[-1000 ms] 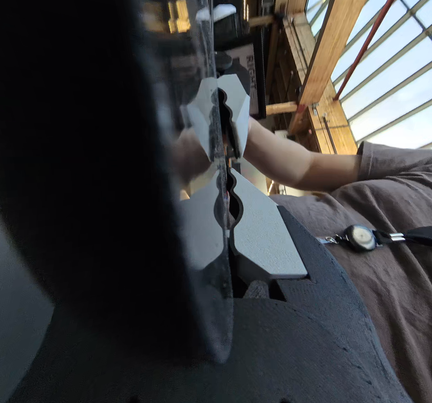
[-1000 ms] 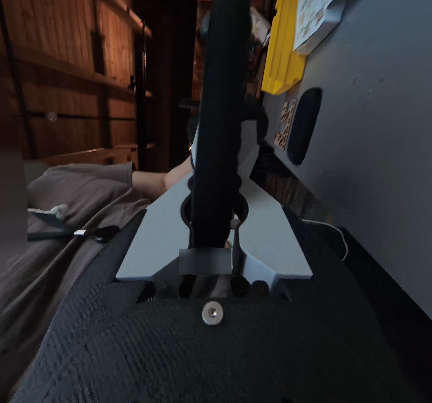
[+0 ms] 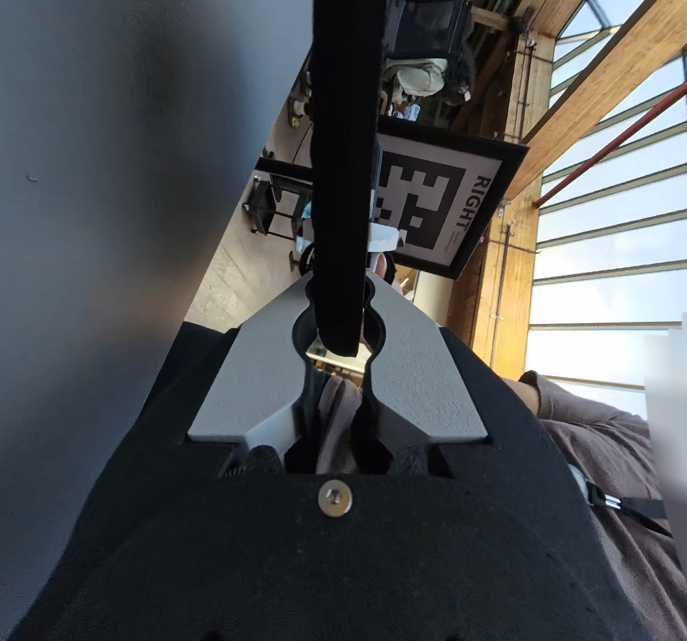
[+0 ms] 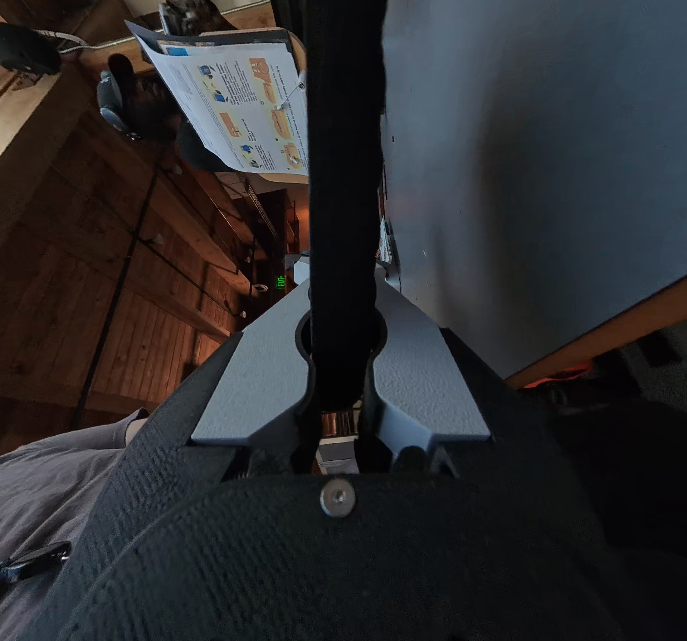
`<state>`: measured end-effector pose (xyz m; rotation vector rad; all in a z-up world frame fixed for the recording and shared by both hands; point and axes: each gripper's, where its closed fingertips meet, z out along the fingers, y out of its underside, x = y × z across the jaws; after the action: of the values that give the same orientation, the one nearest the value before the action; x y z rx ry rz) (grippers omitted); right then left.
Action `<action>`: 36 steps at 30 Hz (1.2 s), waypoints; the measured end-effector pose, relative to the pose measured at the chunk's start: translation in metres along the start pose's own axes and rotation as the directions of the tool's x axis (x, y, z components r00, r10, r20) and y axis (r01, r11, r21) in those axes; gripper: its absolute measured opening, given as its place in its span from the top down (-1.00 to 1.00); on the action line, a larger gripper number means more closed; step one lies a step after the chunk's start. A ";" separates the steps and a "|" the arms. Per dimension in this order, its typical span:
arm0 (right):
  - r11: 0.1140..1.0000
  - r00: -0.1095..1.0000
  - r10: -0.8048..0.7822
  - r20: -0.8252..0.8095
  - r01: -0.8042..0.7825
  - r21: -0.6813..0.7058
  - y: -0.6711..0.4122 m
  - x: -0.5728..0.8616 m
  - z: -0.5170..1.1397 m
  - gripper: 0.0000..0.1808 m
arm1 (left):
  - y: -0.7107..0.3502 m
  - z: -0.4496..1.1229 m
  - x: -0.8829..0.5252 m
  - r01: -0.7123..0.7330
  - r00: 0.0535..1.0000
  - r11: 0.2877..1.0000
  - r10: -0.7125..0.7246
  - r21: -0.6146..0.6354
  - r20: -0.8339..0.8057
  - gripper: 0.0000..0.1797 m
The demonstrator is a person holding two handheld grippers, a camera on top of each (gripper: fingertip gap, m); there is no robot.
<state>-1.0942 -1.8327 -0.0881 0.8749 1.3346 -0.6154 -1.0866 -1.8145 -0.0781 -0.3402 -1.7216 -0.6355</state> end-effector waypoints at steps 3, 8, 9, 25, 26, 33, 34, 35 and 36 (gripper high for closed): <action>0.998 0.998 -0.060 -0.037 0.060 0.010 -0.004 -0.007 0.002 0.82 | -0.008 -0.002 0.007 0.047 0.997 0.994 -0.041 0.097 -0.060 0.81; 0.998 0.999 -0.029 -0.038 0.027 -0.050 0.003 0.008 0.005 0.82 | -0.003 -0.007 -0.007 0.022 1.000 0.995 -0.022 0.096 -0.001 0.81; 0.995 0.996 0.080 -0.048 -0.083 -0.053 0.005 0.020 0.005 0.82 | -0.002 -0.007 -0.017 0.112 0.994 0.990 -0.110 0.085 -0.018 0.82; 0.997 0.999 -0.031 -0.018 0.029 -0.070 0.018 0.006 0.008 0.81 | 0.011 -0.017 -0.009 0.011 1.000 0.996 -0.012 0.092 0.003 0.83; 0.994 0.997 -0.074 -0.018 0.072 -0.085 0.020 0.002 0.008 0.82 | 0.012 -0.017 -0.006 -0.066 0.997 0.994 0.063 0.087 0.035 0.82; 0.988 0.992 -0.102 -0.069 0.093 -0.123 0.022 0.007 0.007 0.81 | 0.014 -0.017 -0.012 -0.020 1.000 0.997 0.019 0.078 0.016 0.81; 0.986 0.990 -0.106 -0.088 0.093 -0.141 0.025 0.012 0.007 0.81 | 0.016 -0.017 -0.016 -0.028 0.999 0.998 0.025 0.056 0.040 0.80; 0.989 0.994 -0.050 -0.092 0.037 -0.142 0.026 0.018 0.006 0.81 | 0.017 -0.017 -0.022 0.018 0.999 0.999 -0.020 0.045 0.034 0.80; 0.990 0.996 0.039 -0.078 -0.049 -0.130 0.026 0.022 0.007 0.81 | 0.016 -0.016 -0.024 0.082 0.997 0.995 -0.082 0.049 0.003 0.82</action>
<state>-1.0661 -1.8219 -0.1049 0.8242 1.4037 -0.4579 -1.0586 -1.8083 -0.0946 -0.2387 -1.7602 -0.6515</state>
